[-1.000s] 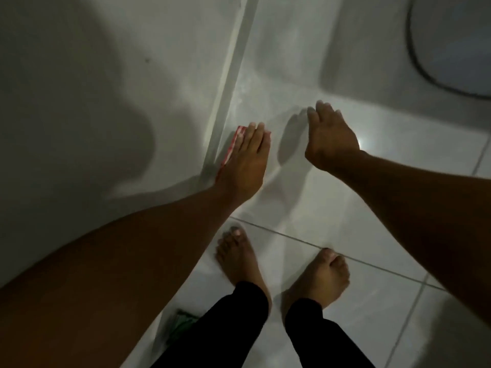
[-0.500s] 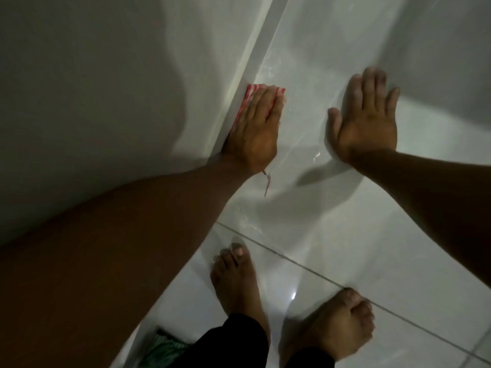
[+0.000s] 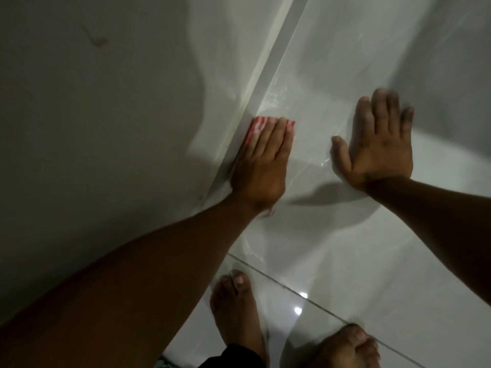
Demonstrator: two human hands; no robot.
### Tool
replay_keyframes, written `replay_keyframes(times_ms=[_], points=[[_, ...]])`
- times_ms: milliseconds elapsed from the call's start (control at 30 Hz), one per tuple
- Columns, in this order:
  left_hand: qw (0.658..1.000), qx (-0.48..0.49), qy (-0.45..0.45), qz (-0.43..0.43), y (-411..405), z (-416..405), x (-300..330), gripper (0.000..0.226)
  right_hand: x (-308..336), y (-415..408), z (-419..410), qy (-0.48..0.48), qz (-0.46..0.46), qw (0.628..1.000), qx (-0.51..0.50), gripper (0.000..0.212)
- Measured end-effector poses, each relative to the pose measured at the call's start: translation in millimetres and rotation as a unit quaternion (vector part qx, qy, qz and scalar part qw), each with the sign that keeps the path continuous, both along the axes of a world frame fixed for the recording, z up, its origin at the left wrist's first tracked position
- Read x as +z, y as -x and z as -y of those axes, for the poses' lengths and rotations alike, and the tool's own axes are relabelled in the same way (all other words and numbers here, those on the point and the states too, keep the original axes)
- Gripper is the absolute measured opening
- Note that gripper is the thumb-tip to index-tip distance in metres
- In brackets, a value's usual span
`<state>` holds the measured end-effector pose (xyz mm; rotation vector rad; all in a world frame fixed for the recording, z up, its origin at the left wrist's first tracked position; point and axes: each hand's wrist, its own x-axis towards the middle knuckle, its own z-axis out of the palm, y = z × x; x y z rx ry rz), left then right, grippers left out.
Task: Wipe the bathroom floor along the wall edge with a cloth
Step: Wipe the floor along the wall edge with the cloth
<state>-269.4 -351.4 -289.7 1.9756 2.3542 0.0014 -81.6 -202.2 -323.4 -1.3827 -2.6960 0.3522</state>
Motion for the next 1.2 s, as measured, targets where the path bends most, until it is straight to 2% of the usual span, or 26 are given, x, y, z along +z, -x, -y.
replay_keyframes(times_ms=[100, 267, 500, 567, 700, 800, 933, 1033, 1133, 1200], points=[[1.000, -0.027, 0.002, 0.005, 12.3, -1.4, 5.4, 0.061, -2.4, -0.5, 0.1, -0.010, -0.008, 1.000, -0.004, 0.085], [0.999, -0.028, -0.004, -0.044, 19.6, -89.4, -3.0, 0.072, -6.6, -1.5, -0.3, -0.023, -0.006, 1.000, -0.005, 0.085], [0.999, -0.015, 0.033, -0.007, 12.1, -37.2, 3.1, 0.067, 2.0, 0.6, 1.7, -0.004, -0.011, 1.000, -0.014, 0.086], [0.999, -0.029, 0.013, -0.010, 20.1, -72.2, 3.9, 0.065, 1.4, 1.2, 0.7, 0.001, -0.003, 1.000, -0.010, 0.086], [0.998, -0.043, 0.038, -0.018, 29.3, -149.0, 1.3, 0.072, 2.2, 0.5, 1.1, 0.006, 0.002, 1.000, -0.016, 0.086], [0.999, -0.027, 0.032, -0.007, 23.7, -131.5, 3.2, 0.072, 4.6, 2.3, 0.7, 0.008, 0.003, 1.000, -0.014, 0.086], [0.997, -0.054, 0.057, 0.015, 11.6, -79.8, 8.2, 0.075, 3.4, 0.6, 4.1, 0.008, 0.023, 1.000, -0.019, 0.087], [0.998, -0.063, 0.026, -0.011, 27.9, -126.5, 3.7, 0.072, 1.4, 2.2, 3.2, 0.003, 0.014, 1.000, -0.022, 0.086], [0.987, -0.159, 0.013, -0.023, 35.2, -185.9, 1.1, 0.067, -0.8, 1.3, 2.2, -0.002, 0.015, 1.000, -0.022, 0.086], [0.985, -0.168, 0.020, -0.019, 38.3, -209.3, 1.1, 0.067, -0.9, 1.4, 3.2, -0.003, 0.023, 1.000, -0.021, 0.086]])
